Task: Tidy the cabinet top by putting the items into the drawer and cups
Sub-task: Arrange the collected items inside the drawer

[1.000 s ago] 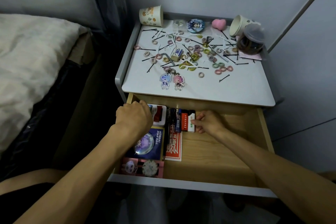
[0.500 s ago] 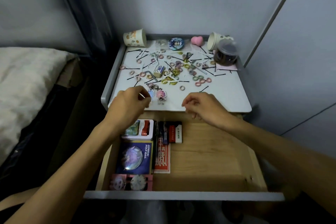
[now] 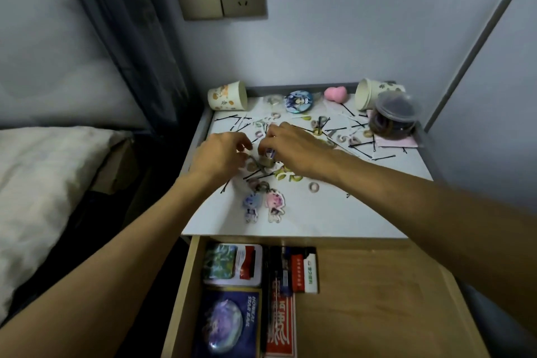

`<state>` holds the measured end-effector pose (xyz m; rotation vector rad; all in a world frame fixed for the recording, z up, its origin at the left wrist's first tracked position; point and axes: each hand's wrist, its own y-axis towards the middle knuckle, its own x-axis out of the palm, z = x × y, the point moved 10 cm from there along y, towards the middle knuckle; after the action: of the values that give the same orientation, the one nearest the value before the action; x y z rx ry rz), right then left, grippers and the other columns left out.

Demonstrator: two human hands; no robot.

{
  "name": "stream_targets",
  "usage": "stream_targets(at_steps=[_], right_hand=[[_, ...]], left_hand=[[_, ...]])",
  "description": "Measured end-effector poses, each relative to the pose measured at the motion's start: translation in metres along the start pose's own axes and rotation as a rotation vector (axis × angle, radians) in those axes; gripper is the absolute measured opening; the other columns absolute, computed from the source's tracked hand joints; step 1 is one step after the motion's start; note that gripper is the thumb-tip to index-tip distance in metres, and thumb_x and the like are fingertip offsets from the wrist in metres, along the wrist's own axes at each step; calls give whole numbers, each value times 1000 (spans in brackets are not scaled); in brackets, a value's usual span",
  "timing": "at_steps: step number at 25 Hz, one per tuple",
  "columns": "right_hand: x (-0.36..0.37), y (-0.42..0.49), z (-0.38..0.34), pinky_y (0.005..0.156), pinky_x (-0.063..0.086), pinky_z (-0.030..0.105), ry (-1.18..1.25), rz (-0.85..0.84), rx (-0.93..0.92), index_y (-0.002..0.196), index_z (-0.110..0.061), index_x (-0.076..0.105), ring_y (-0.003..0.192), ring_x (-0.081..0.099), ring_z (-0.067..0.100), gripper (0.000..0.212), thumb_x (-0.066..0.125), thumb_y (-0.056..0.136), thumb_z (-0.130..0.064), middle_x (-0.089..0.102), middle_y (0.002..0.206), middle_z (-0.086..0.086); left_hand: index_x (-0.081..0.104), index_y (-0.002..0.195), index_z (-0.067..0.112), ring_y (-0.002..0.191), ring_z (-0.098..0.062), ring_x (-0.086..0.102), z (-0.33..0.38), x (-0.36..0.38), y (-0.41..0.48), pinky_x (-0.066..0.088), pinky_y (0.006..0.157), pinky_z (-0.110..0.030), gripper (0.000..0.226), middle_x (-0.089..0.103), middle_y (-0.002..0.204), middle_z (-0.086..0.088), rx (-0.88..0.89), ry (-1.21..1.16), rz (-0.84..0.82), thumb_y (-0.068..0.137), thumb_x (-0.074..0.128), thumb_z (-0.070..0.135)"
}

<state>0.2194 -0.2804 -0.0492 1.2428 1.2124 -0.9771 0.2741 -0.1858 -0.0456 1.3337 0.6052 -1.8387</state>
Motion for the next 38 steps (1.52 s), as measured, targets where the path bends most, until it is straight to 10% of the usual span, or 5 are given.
stream_targets(at_steps=[6, 13, 18, 28, 38], right_hand=[[8, 8, 3, 77, 40, 34, 48, 38, -32, 114, -17, 51, 102, 48, 21, 27, 64, 90, -12, 54, 111, 2], [-16, -25, 70, 70, 45, 23, 701, 246, 446, 129, -16, 48, 91, 58, 12, 29, 47, 101, -24, 56, 118, 3], [-18, -78, 141, 59, 36, 31, 514, 127, 732, 106, -10, 49, 81, 55, 21, 24, 60, 87, -16, 59, 97, 7], [-20, -79, 137, 71, 48, 37, -42, 148, 590, 109, -10, 63, 97, 60, 36, 24, 55, 96, -29, 64, 109, 15], [-23, -74, 114, 67, 40, 31, -87, -41, 681, 107, -3, 60, 100, 63, 36, 17, 53, 92, -6, 67, 109, 19]], left_hand=[[66, 103, 33, 98, -24, 63, -3, 24, 25, 50, 73, -31, 22, 68, 106, 2, 65, 217, -72, 82, 72, 27], [56, 111, 17, 100, -29, 62, 15, 30, 27, 44, 69, -35, 30, 63, 110, -5, 250, 434, -81, 88, 66, 34], [48, 120, 9, 99, -30, 61, 22, 37, 29, 44, 68, -37, 43, 61, 113, -10, 281, 476, -100, 87, 68, 28], [68, 99, 5, 72, -28, 65, 33, -41, -3, 55, 66, -44, 13, 65, 92, -11, 243, -92, 277, 94, 56, 5], [69, 91, -2, 61, -23, 72, 21, -40, -75, 60, 62, -27, 7, 72, 72, -14, -115, -784, -6, 90, 63, -1]])
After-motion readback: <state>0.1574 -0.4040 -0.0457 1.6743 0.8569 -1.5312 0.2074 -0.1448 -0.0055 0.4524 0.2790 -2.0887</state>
